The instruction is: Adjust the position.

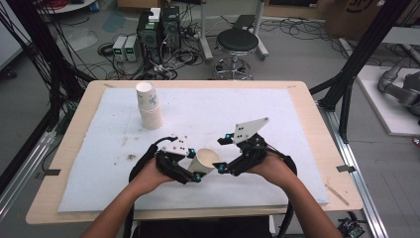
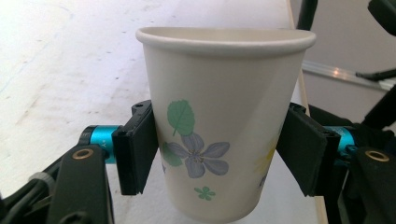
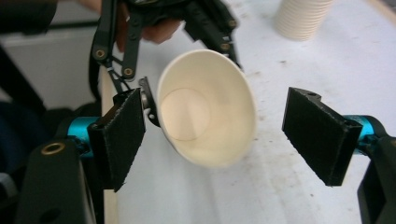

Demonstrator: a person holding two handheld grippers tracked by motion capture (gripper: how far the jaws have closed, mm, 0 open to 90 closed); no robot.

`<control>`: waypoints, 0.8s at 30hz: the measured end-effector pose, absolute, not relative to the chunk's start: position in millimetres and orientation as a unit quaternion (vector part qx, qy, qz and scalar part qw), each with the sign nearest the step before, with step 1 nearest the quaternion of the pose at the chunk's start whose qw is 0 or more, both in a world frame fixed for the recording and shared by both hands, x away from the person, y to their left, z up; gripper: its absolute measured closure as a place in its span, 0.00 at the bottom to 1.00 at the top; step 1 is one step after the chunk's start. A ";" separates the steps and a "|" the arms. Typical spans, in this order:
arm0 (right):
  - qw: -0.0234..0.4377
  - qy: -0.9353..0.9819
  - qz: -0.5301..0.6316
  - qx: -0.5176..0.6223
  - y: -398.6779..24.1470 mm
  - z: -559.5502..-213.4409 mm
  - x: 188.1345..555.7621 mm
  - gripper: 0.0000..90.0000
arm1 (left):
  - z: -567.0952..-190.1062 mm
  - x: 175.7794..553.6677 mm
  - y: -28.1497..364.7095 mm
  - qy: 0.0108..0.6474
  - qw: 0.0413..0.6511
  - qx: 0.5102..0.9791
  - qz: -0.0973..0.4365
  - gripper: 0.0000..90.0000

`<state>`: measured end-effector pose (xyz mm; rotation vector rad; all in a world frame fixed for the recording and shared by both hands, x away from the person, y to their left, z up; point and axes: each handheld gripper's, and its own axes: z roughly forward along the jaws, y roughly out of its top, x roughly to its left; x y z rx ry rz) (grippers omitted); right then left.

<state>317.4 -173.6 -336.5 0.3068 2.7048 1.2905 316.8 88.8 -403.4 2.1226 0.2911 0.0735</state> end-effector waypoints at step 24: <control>0.156 0.808 0.510 0.249 -249.1 -386.8 307.2 0.23 | -422.4 312.8 143.7 0.210 0.579 0.779 0.117 0.36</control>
